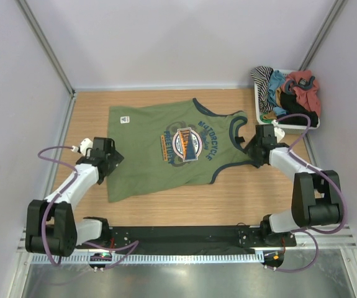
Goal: Fold and stack the tank tops
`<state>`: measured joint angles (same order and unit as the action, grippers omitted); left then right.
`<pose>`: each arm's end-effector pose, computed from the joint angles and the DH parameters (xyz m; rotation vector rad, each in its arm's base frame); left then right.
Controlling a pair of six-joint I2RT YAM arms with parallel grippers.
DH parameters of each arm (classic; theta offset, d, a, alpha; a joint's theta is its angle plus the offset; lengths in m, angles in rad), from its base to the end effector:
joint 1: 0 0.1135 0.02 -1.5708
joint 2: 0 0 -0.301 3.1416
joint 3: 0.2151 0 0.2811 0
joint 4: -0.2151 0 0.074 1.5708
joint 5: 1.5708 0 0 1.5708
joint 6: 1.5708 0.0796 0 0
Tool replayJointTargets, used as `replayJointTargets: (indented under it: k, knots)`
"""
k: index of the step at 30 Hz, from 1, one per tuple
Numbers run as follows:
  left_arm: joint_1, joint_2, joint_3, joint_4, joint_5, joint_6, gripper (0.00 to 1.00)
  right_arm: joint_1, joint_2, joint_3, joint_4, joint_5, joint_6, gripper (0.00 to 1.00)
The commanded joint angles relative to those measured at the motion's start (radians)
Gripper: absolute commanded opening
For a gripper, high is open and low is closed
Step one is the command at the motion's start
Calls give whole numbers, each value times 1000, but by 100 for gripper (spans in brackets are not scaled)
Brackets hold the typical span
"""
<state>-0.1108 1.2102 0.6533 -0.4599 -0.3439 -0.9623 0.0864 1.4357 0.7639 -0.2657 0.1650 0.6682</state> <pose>0.2584 -0.0017 0.1743 -1.1431 2.2224 0.0098 0.3219 0.0148 0.1649 0.7796 2.3683 0.1093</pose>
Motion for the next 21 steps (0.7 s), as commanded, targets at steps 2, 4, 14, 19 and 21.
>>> replayJointTargets:
  k: [2,4,14,19,21]
  knots:
    - [3,45,48,50,-12,-26,100,-34,23,9,-38,195,112,37]
    - [3,69,66,59,-6,-29,100,-46,28,8,-47,217,119,28]
    - [5,232,296,-6,-79,-64,100,-65,-17,-37,-72,333,172,1]
    - [37,345,503,-42,-89,-46,100,-63,-55,6,-26,228,43,12]
    - [49,423,577,-63,-84,-29,99,-53,-60,44,61,121,-17,20]
